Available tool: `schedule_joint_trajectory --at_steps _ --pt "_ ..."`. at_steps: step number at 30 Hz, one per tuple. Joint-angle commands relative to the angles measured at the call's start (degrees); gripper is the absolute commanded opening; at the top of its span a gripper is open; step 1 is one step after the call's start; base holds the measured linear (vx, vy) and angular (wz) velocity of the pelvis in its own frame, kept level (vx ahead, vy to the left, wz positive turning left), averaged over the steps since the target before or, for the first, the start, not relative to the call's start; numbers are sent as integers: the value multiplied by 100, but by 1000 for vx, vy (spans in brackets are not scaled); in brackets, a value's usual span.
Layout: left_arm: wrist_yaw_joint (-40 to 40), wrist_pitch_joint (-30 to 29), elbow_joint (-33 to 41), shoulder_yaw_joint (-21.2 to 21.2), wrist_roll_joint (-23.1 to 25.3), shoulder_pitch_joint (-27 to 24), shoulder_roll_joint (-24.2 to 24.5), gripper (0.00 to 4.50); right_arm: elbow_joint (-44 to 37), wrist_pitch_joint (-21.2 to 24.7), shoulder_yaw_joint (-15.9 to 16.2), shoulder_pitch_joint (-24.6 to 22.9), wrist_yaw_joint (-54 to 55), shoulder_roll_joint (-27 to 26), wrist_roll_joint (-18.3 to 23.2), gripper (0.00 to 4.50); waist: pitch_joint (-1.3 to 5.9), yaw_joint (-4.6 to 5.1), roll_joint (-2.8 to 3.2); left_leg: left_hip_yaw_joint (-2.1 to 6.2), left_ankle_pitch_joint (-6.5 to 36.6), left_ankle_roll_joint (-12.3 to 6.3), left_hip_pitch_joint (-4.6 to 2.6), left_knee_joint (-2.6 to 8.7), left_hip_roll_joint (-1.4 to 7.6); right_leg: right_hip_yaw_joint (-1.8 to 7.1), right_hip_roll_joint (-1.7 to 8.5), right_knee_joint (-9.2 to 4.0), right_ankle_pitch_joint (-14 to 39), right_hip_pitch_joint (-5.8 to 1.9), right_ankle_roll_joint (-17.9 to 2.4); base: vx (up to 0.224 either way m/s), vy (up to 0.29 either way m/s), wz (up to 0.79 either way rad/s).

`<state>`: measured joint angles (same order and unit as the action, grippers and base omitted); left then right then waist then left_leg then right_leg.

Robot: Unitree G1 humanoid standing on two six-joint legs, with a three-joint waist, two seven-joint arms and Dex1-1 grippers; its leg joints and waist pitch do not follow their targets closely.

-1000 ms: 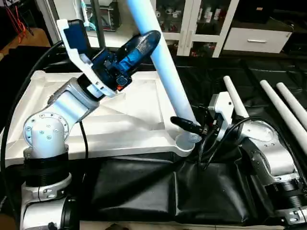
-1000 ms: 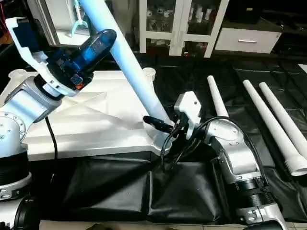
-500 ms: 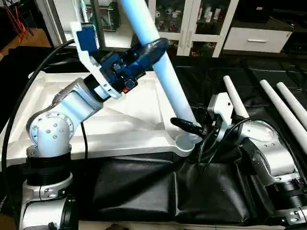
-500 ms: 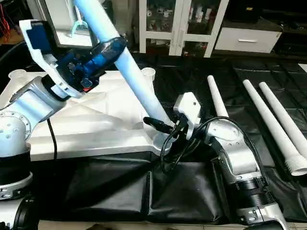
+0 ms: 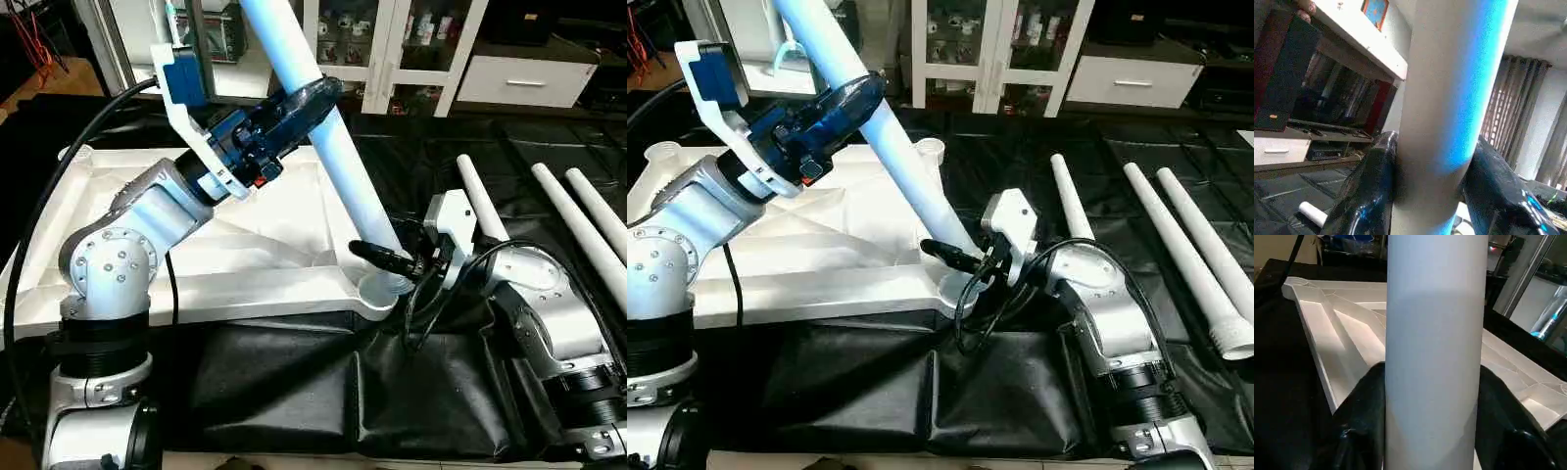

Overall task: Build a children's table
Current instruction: Insert table leg to table base

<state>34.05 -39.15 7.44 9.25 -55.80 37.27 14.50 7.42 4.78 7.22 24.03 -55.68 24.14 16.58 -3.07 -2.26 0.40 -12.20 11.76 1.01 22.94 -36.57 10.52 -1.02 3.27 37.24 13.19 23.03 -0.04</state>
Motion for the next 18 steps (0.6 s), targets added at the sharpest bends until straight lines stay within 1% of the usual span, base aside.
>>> schedule_joint_trajectory --at_steps 1,2,3,4,5,6,7,8,9,10,12,13,14,16,17,18 --pt "-37 66 -44 -23 32 175 -81 170 -46 30 6 -23 -148 49 37 184 503 -2 30 172 -302 -454 -179 290 234 173 329 -227 -1814 -378 -1720 0 0 0" --pt "-56 123 -41 -19 66 181 -98 170 -71 107 -12 -28 -173 43 106 184 504 -4 33 173 -307 -466 -177 289 232 174 331 -226 -1824 -380 -1724 0 0 0" --pt "-72 173 -37 -16 102 186 -112 170 -91 157 -23 -34 -185 38 150 219 504 -7 38 174 -310 -490 -175 287 235 175 334 -226 -1834 -381 -1728 0 0 0" --pt "-99 287 -14 -27 206 194 -126 170 -99 136 -17 -48 -175 32 137 240 502 -8 39 178 -296 -500 -173 289 239 172 334 -231 -1805 -380 -1724 0 0 0" --pt "-119 375 -3 -40 293 208 -138 170 -92 100 -11 -53 -161 33 109 240 503 -3 8 173 -298 -510 -175 288 241 173 332 -238 -1797 -382 -1713 0 0 0" --pt "-141 474 10 -56 398 219 -151 169 -81 72 -11 -60 -144 22 95 254 506 -11 24 176 -325 -518 -176 285 245 175 343 -228 -1801 -380 -1718 0 0 0" --pt "-119 666 50 -185 687 213 -109 167 -57 62 -46 -79 -43 -48 105 256 504 0 -13 172 -322 -540 -170 285 243 175 337 -238 -1779 -384 -1705 0 0 0" --pt "-121 742 72 -231 792 208 -103 166 -45 56 -65 -88 16 -88 108 263 501 -7 0 179 -325 -557 -169 288 249 177 350 -239 -1747 -381 -1693 0 0 0" --pt "-145 981 168 -376 1119 182 -89 163 -13 61 -118 -119 216 -229 124 287 499 -6 17 181 -334 -573 -181 288 260 176 356 -245 -1666 -366 -1664 0 0 0" --pt "-153 1137 252 -485 1331 150 -72 163 -4 62 -146 -138 356 -326 126 287 499 0 14 184 -351 -580 -175 289 265 178 363 -244 -1654 -367 -1655 0 0 0" --pt "-149 1301 336 -603 1553 115 -48 161 -3 60 -174 -154 495 -420 126 299 508 -4 19 188 -428 -571 -179 288 273 173 364 -231 -1687 -362 -1646 0 0 0" --pt "-158 1384 370 -691 1699 101 -25 161 -29 98 -169 -161 559 -463 126 304 505 12 -43 173 -428 -561 -173 293 265 175 351 -233 -1693 -369 -1644 0 0 0" --pt "-163 1423 385 -725 1761 95 -18 161 -45 128 -161 -161 601 -482 125 319 505 -6 -19 184 -436 -558 -173 294 266 176 363 -226 -1673 -370 -1642 0 0 0" --pt "-238 1581 430 -794 1959 78 -37 161 -88 235 -131 -159 734 -563 131 338 496 4 -20 177 -429 -553 -170 293 265 182 362 -237 -1585 -363 -1596 0 0 0" --pt "-241 1611 434 -796 1989 73 -43 161 -82 202 -122 -153 765 -577 98 342 494 7 -19 177 -418 -542 -166 295 261 180 360 -236 -1562 -364 -1590 0 0 0" --pt "-248 1778 449 -823 2168 50 -46 161 -7 -98 -92 -97 958 -648 -150 350 492 11 -42 178 -424 -522 -161 296 264 182 364 -240 -1517 -358 -1555 0 0 0"
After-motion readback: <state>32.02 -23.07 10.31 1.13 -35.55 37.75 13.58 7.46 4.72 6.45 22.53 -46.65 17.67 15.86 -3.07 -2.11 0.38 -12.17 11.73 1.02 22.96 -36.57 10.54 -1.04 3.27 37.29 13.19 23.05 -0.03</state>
